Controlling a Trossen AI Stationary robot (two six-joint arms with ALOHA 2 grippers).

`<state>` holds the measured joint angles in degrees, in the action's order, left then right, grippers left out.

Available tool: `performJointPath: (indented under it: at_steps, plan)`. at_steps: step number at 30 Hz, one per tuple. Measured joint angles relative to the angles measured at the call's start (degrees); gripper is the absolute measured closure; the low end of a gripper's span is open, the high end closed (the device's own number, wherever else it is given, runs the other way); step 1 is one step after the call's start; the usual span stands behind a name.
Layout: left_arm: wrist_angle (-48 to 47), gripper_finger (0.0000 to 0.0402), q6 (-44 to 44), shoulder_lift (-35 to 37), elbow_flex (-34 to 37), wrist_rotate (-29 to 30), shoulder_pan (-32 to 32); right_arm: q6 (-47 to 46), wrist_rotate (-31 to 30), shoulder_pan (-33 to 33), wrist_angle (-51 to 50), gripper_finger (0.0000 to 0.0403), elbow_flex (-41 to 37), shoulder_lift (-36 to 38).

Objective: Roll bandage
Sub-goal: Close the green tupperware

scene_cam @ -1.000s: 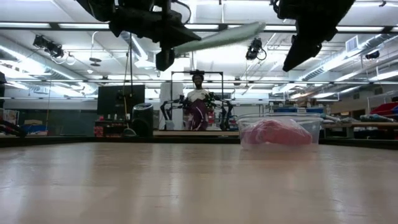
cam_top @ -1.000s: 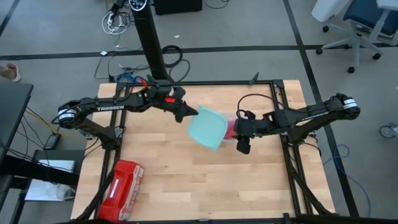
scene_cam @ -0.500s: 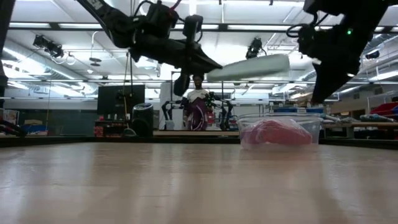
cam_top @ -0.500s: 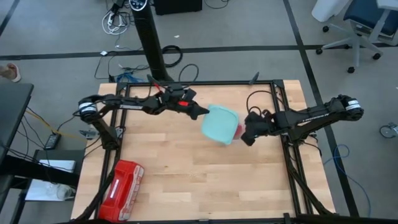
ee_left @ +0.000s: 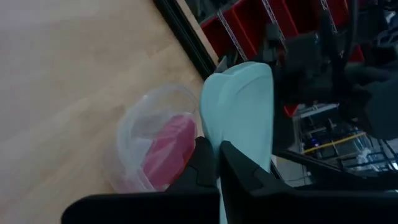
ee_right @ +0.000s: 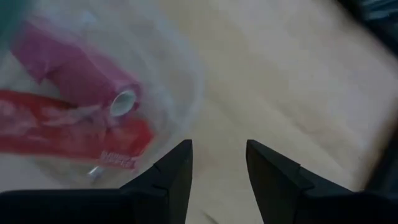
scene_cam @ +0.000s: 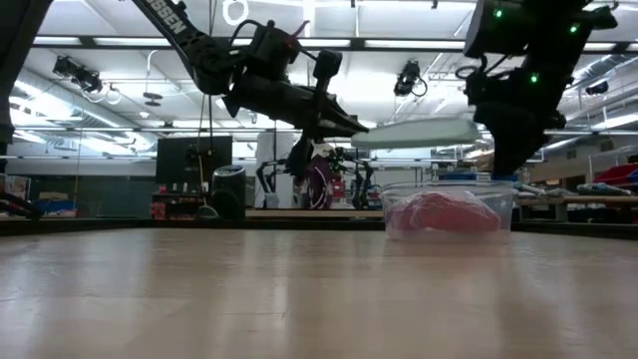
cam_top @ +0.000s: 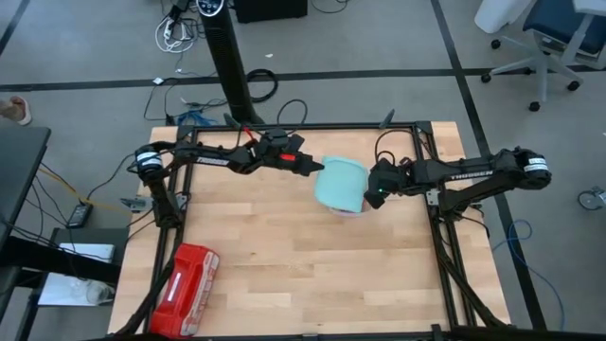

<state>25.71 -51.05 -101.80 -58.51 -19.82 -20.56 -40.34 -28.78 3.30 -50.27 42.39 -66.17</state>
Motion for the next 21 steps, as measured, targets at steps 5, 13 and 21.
performJointPath:
  at_steps: [5,13,21]
  plan:
    - [-2.43,0.0401,0.15,-0.04,0.25,2.49,0.37,1.44,2.21,0.77,2.16,0.0254,-1.94,-1.90]
    - [-7.46,0.0401,3.84,-0.07,0.25,9.65,1.64,0.21,6.61,1.08,7.57,0.0254,-5.67,-2.33]
    - [-7.30,0.0401,4.35,-0.07,0.25,10.36,1.92,3.45,9.81,1.08,18.99,0.0254,-5.97,-4.60]
